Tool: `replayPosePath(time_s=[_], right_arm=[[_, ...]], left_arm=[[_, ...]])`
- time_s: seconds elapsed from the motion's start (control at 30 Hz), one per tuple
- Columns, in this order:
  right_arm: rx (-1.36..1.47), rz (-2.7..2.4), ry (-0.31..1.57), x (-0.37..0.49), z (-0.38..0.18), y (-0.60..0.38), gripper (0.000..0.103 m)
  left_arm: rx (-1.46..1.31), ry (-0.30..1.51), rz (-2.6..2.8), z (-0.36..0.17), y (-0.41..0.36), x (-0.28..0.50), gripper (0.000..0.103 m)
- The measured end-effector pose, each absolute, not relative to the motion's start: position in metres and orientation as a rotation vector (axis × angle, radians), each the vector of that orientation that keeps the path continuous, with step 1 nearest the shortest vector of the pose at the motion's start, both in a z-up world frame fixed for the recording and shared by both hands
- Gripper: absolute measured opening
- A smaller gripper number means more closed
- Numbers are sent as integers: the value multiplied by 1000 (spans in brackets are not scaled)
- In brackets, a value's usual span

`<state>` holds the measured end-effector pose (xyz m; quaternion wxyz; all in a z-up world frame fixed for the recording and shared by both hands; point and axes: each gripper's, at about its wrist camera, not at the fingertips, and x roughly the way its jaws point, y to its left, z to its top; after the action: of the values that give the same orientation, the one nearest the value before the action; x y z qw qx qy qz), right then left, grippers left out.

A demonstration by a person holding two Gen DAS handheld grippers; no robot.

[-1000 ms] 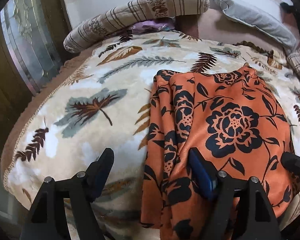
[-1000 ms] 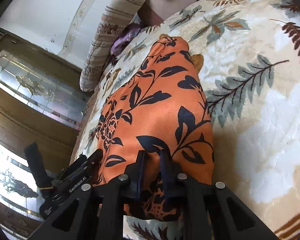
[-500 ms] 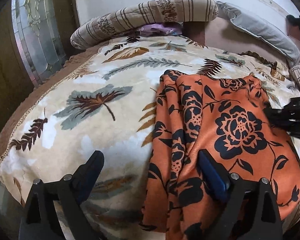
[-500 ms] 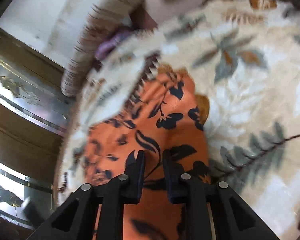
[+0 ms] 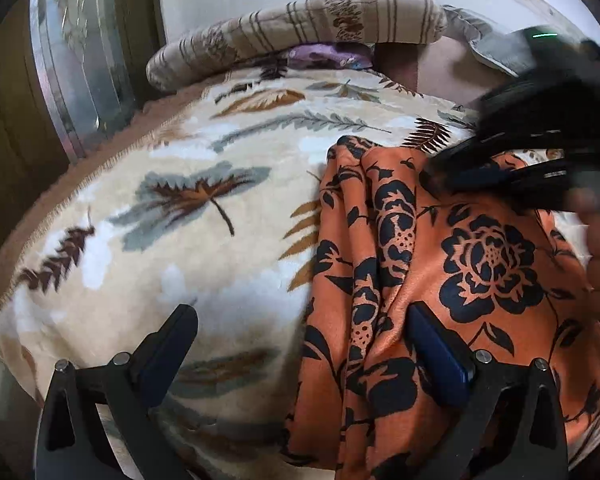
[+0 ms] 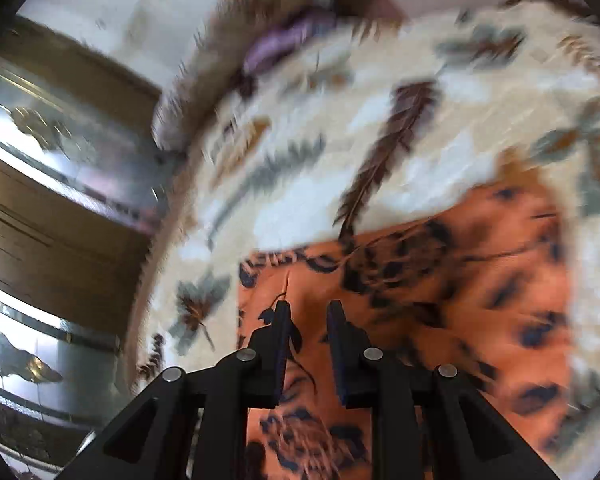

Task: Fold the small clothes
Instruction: 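Release and press the narrow folded blouse flat with both tools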

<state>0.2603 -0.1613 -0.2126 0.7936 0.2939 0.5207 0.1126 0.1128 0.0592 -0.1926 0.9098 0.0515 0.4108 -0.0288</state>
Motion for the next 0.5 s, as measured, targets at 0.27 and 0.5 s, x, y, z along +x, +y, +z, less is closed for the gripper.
replayPosePath(time_s=[0.27,0.5], right_arm=[[625,199,1063,249,-204,-169,21],[508,149,957,152,-162,-201,22]], left_arm=[[168,798,-35,-190,52,110,103],[204,767,-8,-190,47,104,103]])
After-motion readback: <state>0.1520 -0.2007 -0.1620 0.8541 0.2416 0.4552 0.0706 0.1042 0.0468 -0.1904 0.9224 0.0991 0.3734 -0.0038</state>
